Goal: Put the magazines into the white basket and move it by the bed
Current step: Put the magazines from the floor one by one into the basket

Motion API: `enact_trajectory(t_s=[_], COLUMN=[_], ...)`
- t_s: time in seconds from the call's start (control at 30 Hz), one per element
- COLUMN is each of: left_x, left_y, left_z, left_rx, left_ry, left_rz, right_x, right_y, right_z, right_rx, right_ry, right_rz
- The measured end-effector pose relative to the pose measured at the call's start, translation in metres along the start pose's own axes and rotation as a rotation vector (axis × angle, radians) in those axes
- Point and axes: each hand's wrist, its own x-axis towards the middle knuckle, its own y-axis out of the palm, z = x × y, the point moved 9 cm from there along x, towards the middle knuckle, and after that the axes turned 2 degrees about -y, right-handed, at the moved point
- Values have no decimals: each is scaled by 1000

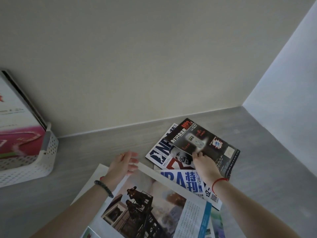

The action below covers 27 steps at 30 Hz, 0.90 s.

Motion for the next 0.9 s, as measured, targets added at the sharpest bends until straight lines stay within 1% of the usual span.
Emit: enact_trajectory(t_s=[0.07, 0.13, 0.2, 0.27, 0.33, 0.4, 0.43, 0.47, 0.5, 0.6, 0.67, 0.77, 0.83, 0.9], left_x=[-2, -4, -5, -7, -10, -17, -22, -28, -32, -43, -54, -67, -79, -91], left_y=[1, -2, -5, -6, -8, -12, -16, -22, -34, -83, -115, -177, -223, -270], left_z=[-2, -5, -7, -10, -16, -31, -40, -49, -56, -66, -72, -82, -92, -103], left_rx=[-4, -11, -15, 10, 14, -50, -87, -117, -141, -208, -176, -112, -62, 6], left_ry=[-2, -4, -13, -21, -12, 42, 78, 107, 124, 151, 187, 259, 300, 344], left_rz=[18, 41, 75, 115, 138, 174, 197, 197, 160, -11, -48, -119, -177, -230], right_x=[-2, -2, -3, -6, -12, -20, -24, -27, -29, -30, -29, -25, -20, -15], right_y=[-9, -27, -55, -86, -112, -135, -144, -149, -153, -159, -167, -186, -201, -217], right_z=[-6, -18, -25, -21, -5, 17, 28, 38, 49, 85, 114, 167, 203, 240], right_rx=[146, 396, 626, 852, 1094, 1352, 1441, 1479, 1471, 1363, 1323, 1269, 1163, 1118], right_ry=[42, 104, 123, 87, 11, -62, -74, -72, -55, -13, -27, -95, -136, -169], right_rz=[-18, -78, -169, -221, -209, -212, -227, -244, -258, -286, -288, -300, -339, -392])
